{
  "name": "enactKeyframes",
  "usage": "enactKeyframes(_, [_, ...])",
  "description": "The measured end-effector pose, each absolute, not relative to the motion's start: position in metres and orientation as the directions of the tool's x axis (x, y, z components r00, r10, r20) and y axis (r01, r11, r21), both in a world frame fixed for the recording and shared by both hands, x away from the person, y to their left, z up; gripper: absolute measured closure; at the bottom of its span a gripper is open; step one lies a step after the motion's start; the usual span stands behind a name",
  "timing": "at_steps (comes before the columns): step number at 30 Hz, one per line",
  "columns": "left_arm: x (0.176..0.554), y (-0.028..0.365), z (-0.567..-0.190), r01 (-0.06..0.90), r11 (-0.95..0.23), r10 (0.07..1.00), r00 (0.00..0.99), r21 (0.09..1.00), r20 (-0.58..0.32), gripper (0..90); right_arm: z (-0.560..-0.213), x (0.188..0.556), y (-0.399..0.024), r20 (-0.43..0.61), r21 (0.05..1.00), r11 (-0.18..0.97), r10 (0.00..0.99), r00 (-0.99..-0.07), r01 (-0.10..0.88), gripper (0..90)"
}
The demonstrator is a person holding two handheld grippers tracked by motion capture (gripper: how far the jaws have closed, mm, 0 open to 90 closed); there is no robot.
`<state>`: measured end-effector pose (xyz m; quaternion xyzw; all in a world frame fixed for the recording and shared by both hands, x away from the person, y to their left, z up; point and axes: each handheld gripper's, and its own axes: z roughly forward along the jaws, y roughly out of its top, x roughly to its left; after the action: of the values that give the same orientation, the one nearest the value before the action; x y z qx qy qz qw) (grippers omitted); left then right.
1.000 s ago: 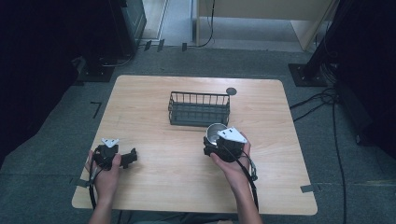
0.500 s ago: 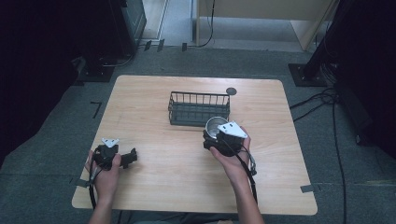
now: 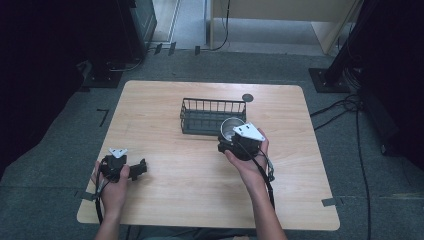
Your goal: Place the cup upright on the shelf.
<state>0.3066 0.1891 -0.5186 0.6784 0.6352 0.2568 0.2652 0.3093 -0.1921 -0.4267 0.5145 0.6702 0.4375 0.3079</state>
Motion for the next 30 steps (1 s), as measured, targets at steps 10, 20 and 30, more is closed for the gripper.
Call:
enactKeyframes(10, [0.307,0.189,-0.519,0.726,-0.052,0.998,0.061,0.686,0.011,0.0,-0.417,0.322,-0.192,0.028,0.912,0.085,0.963,-0.267,0.401,17.9])
enactKeyframes(20, [0.307,0.189,-0.519,0.725,-0.05,0.998,0.06,0.687,0.01,0.0,-0.411,0.336,-0.192,0.024,0.917,0.078,0.968,-0.251,0.391,17.9])
enactKeyframes(30, [0.307,0.189,-0.519,0.725,-0.05,0.998,0.059,0.687,0.009,0.0,-0.405,0.355,-0.193,0.018,0.921,0.074,0.973,-0.231,0.383,17.9])
